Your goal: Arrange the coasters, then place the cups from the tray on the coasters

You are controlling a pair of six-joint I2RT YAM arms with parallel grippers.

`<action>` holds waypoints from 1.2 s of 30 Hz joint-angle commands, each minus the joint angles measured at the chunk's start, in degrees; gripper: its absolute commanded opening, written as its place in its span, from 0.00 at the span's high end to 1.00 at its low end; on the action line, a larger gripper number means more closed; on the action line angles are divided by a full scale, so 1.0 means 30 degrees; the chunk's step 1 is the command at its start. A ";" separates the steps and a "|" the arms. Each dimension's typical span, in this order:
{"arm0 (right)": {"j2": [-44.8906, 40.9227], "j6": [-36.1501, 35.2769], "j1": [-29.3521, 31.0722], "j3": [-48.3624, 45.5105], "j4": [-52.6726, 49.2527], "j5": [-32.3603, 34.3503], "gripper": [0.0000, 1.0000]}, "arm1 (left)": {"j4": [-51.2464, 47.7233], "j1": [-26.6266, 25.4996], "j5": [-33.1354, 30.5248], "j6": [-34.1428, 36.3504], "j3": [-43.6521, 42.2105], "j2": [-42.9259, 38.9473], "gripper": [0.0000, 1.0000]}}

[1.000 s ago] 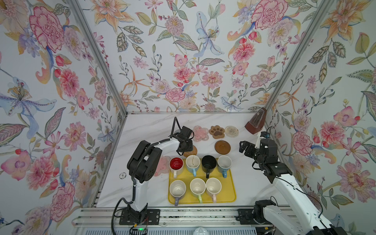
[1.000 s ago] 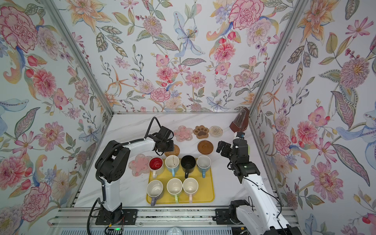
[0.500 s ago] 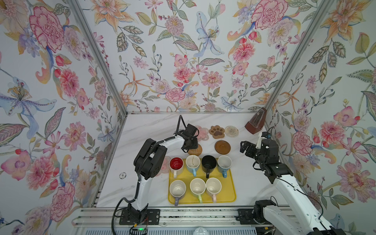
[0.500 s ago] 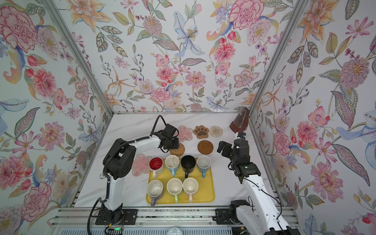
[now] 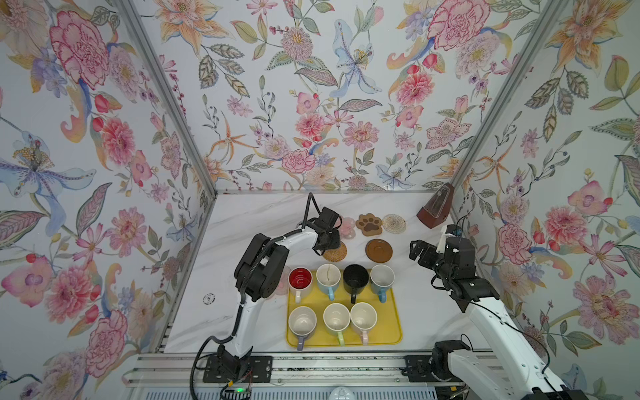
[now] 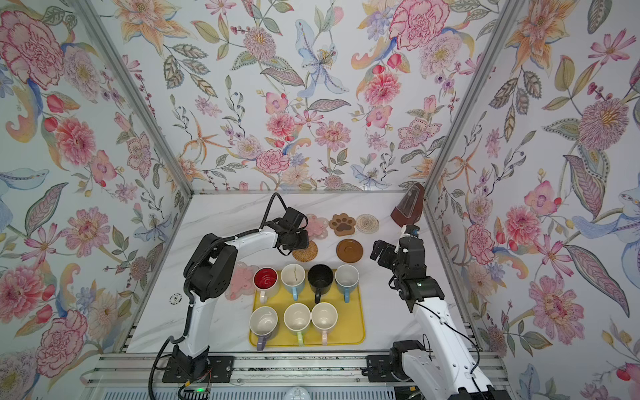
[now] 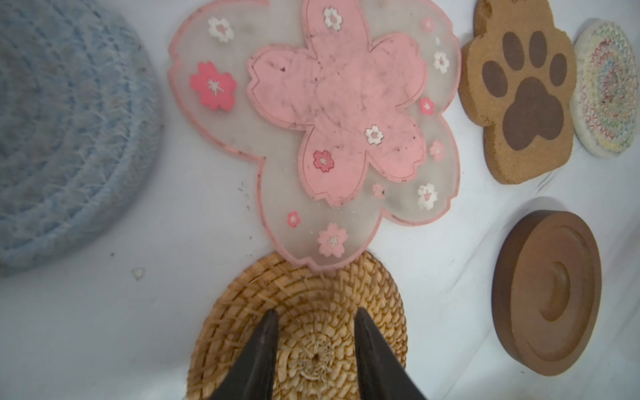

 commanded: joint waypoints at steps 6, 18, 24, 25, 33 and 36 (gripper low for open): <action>0.0123 -0.0262 -0.0095 -0.0123 -0.0121 -0.0304 0.01 | -0.0879 0.0138 0.0952 -0.0255 0.0951 0.1017 0.61; 0.0238 -0.0235 -0.0132 -0.0184 -0.0059 -0.0337 0.01 | -0.0059 -0.0179 0.1585 -0.0704 -0.0177 0.0443 0.61; 0.0140 -0.0237 -0.0118 -0.0243 -0.0073 -0.0303 0.01 | 0.0326 -0.0473 0.1988 -0.1059 -0.0412 0.0353 0.61; 0.0101 -0.0189 -0.0130 -0.0272 -0.0058 -0.0298 0.01 | 0.0431 -0.0500 0.2075 -0.1123 -0.0482 0.0310 0.61; 0.0051 -0.0189 -0.0117 -0.0328 -0.0123 -0.0338 0.01 | 0.1005 -0.0833 0.2604 -0.1537 -0.0847 0.0042 0.61; -0.0013 -0.0159 -0.0117 -0.0359 -0.0123 -0.0326 0.01 | 0.1040 -0.0963 0.2671 -0.1550 -0.0873 -0.0114 0.61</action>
